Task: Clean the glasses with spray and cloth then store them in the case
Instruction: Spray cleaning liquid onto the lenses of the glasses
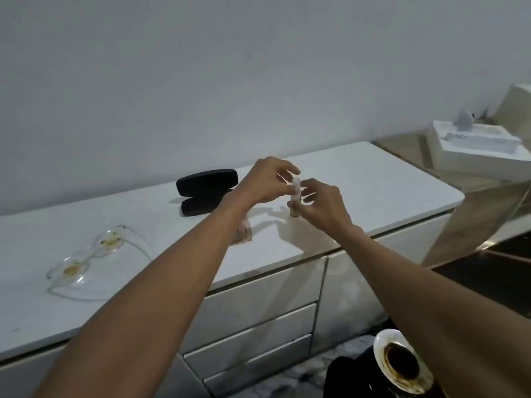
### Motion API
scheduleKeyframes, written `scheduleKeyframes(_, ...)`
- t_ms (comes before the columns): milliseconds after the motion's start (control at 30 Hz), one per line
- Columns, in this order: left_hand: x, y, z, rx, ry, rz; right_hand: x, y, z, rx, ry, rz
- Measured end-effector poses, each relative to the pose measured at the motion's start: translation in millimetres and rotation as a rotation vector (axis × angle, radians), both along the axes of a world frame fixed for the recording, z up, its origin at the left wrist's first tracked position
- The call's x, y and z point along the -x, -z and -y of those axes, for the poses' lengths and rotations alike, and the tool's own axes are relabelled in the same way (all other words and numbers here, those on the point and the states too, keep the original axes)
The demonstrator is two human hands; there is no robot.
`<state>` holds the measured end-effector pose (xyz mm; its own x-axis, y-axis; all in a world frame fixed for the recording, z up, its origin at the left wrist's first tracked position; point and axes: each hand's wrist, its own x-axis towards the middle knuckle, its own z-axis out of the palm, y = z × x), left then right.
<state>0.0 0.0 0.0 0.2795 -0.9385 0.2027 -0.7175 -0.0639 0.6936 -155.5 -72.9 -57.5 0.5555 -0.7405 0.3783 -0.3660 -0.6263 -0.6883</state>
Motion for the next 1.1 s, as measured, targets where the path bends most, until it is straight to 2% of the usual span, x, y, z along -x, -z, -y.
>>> scheduleKeyframes(267, 3.2, 9.6, 8.3, 0.025, -0.030, 0.008, -3.3, 6.6, 4.7, -0.117, -0.004, 0.012)
scheduleKeyframes(633, 5.7, 7.7, 13.0, 0.175, -0.131, -0.055, 5.5, 6.2, 17.2, -0.099, 0.063, 0.040)
scheduleKeyframes(833, 9.8, 32.1, 15.3, 0.092, -0.108, -0.048, 20.3, 1.5, 28.1, -0.063, 0.163, 0.057)
scheduleKeyframes(1100, 24.9, 68.0, 22.4, -0.015, -0.095, -0.044, 31.6, 7.4, 31.8, -0.083, 0.187, 0.022)
